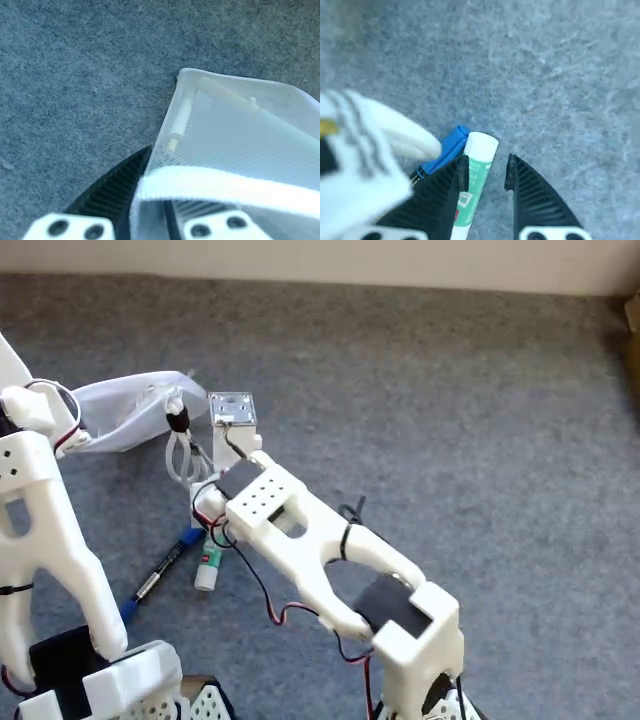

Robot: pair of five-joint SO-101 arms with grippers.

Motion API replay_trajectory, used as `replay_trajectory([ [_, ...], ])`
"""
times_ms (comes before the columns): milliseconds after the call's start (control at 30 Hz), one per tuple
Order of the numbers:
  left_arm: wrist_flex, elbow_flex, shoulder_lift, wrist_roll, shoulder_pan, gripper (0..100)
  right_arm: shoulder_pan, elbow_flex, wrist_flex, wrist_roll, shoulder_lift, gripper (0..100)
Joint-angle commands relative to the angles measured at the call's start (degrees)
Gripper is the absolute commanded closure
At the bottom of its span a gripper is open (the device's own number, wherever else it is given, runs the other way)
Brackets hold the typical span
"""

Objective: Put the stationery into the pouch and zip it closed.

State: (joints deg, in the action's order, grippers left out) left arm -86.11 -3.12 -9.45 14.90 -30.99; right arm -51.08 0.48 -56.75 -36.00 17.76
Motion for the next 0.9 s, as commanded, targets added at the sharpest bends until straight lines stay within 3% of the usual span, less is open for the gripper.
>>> replay_trajectory([
  [0, 1.1, -0.2, 0.5, 0.4, -0.6, 99, 0.3, -5.0, 1.5, -0.5, 0.7, 87.7],
  [333, 1.1, -0.1, 0.5, 0.4, -0.6, 99, 0.2, -8.9, 0.9, -0.2, 8.0, 87.8],
  [867, 0.7, -0.1, 0.5, 0.4, -0.6, 99, 0.5, -12.1, -10.9, -0.4, 8.9, 87.5],
])
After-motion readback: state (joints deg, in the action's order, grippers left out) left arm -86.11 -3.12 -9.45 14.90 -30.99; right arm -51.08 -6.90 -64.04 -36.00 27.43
